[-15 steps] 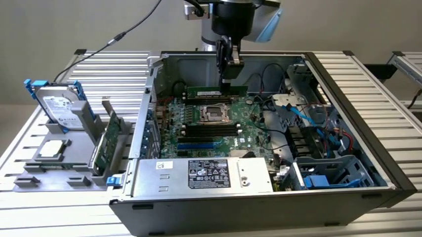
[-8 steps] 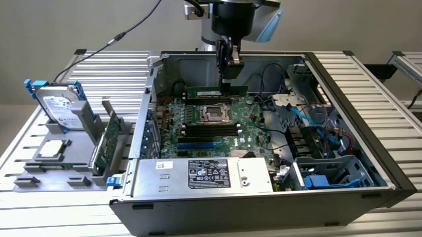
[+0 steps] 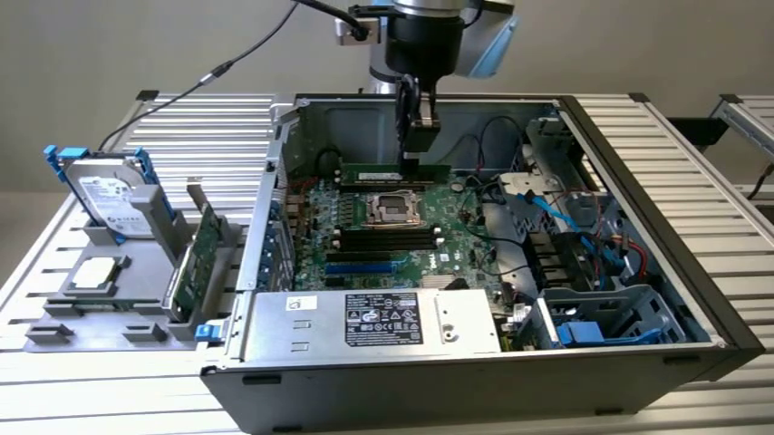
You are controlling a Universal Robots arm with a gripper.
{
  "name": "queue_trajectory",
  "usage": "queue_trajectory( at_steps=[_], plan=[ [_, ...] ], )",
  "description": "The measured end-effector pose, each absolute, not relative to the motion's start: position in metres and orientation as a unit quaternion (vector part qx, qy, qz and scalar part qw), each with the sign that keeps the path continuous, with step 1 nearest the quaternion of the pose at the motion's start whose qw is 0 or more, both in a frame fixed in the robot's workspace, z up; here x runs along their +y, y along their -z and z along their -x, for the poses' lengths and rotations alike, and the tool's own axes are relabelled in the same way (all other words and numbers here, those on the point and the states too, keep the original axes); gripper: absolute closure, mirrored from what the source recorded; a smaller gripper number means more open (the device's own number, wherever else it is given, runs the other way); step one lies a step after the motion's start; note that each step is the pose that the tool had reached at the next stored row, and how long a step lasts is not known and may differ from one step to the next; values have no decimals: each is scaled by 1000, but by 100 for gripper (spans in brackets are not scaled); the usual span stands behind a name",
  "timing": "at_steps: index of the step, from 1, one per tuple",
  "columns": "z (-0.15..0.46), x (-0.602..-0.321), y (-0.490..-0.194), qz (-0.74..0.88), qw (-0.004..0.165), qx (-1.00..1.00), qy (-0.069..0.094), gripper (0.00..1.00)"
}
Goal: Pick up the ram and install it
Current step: 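Insert the ram into the slot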
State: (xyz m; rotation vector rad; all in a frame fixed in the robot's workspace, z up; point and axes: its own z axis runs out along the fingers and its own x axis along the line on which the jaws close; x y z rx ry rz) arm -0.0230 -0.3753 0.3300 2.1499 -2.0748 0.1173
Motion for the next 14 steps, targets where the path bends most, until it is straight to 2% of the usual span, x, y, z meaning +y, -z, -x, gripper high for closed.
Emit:
queue_trajectory(
  at_steps=[14],
  plan=[
    [29,-382,-305,-713,74,-696,-38,87]
  ],
)
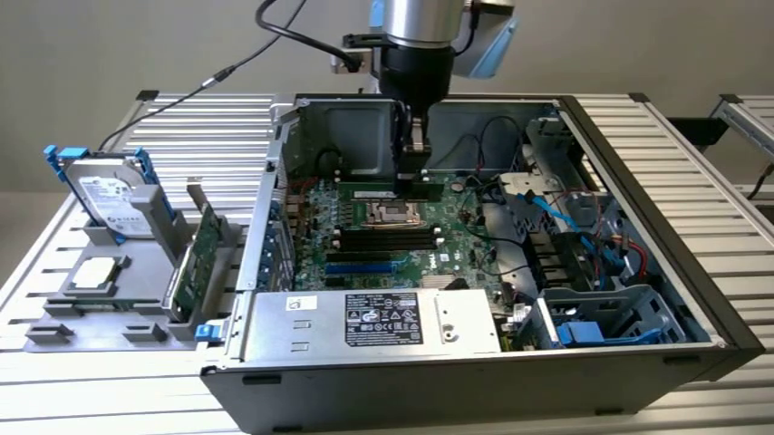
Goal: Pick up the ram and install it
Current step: 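Insert the ram into the slot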
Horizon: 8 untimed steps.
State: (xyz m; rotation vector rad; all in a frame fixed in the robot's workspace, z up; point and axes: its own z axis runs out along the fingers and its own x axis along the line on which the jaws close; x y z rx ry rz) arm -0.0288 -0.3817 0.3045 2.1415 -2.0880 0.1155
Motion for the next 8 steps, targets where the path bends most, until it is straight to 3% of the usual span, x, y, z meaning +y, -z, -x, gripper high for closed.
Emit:
queue_trajectory(
  at_steps=[8],
  plan=[
    [29,-385,-290,-714,74,-696,-38,87]
  ],
)
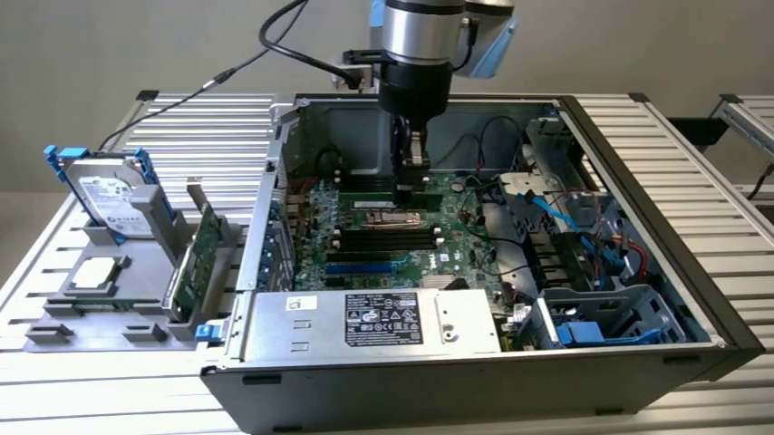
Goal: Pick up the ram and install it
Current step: 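Insert the ram into the slot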
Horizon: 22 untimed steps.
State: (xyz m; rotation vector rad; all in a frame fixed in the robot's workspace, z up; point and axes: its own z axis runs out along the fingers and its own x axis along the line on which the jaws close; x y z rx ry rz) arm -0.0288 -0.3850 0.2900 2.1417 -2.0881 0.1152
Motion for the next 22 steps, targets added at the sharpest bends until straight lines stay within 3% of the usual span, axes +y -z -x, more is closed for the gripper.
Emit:
queue_trajectory(
  at_steps=[22],
  plan=[
    [29,-386,-254,-715,67,-695,-31,87]
  ],
)
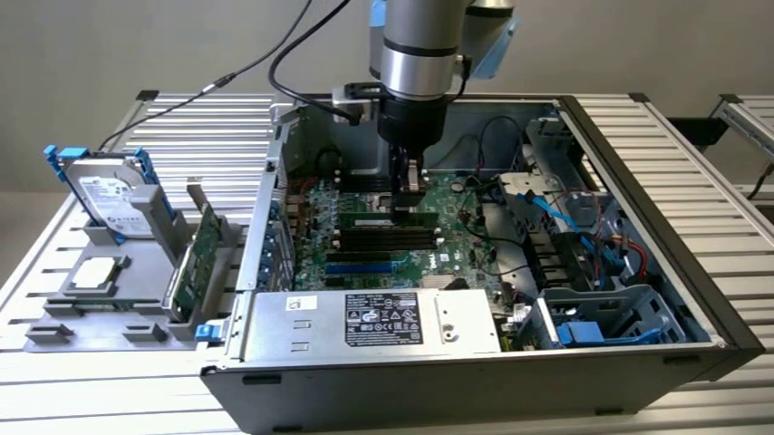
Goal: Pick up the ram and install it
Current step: 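Insert the ram into the slot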
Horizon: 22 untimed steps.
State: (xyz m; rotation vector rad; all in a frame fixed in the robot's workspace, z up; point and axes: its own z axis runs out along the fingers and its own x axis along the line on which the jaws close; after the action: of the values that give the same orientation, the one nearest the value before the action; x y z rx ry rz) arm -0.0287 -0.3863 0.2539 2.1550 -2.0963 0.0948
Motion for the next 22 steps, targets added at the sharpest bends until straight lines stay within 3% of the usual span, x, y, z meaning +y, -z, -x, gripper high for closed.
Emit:
queue_trajectory(
  at_steps=[22],
  plan=[
    [27,-389,-241,-728,60,-683,-27,87]
  ],
)
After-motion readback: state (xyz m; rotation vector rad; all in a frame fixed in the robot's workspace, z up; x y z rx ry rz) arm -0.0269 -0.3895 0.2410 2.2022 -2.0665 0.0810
